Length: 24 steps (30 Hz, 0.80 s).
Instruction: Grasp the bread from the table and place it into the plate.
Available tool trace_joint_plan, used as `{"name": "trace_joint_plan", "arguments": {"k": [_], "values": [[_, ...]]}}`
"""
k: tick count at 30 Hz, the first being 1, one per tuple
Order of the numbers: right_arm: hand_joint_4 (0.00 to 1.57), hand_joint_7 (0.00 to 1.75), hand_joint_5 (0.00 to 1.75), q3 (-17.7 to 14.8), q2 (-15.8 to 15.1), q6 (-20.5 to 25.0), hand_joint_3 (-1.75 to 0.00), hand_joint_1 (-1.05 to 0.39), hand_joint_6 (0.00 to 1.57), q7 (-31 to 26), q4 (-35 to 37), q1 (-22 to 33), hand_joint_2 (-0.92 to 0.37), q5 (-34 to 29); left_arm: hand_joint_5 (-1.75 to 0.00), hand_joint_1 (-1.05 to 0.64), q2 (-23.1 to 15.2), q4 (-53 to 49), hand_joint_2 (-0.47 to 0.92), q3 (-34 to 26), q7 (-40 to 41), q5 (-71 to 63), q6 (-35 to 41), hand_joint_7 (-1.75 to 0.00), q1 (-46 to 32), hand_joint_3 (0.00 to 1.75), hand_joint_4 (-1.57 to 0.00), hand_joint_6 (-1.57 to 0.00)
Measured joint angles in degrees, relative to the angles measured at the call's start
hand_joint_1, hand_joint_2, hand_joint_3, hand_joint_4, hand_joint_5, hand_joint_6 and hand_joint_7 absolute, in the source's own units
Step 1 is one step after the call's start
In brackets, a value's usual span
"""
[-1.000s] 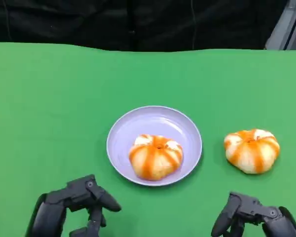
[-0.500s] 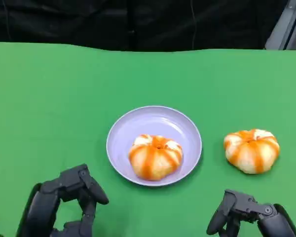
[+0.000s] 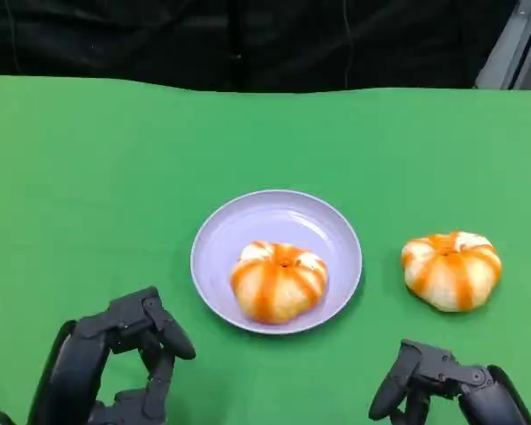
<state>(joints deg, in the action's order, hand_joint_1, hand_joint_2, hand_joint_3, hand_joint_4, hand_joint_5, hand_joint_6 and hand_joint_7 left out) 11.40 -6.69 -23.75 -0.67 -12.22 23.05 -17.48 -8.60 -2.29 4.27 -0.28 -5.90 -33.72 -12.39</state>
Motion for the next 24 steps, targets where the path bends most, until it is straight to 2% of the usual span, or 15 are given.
{"name": "trace_joint_plan", "arguments": {"k": [17, 24], "values": [[0.80, 1.44, 1.75, 0.0, 0.1, 0.5, -1.32, -0.06, 0.70, 0.1, -0.7, -0.5, -0.39, 0.1, -1.64, 0.00, 0.1, -0.9, 0.34, -0.4, -0.6, -1.5, -0.7, -1.40, 0.5, 1.37, -0.89, -0.83], [0.83, 1.44, 1.75, 0.0, 0.1, 0.8, -1.41, -0.04, 0.71, 0.1, -1.1, -0.9, -0.33, -0.1, -1.67, 0.02, 0.1, -0.9, 0.34, -0.8, -0.6, -2.9, -0.7, -1.40, 0.9, 1.37, -0.86, -0.81]]}}
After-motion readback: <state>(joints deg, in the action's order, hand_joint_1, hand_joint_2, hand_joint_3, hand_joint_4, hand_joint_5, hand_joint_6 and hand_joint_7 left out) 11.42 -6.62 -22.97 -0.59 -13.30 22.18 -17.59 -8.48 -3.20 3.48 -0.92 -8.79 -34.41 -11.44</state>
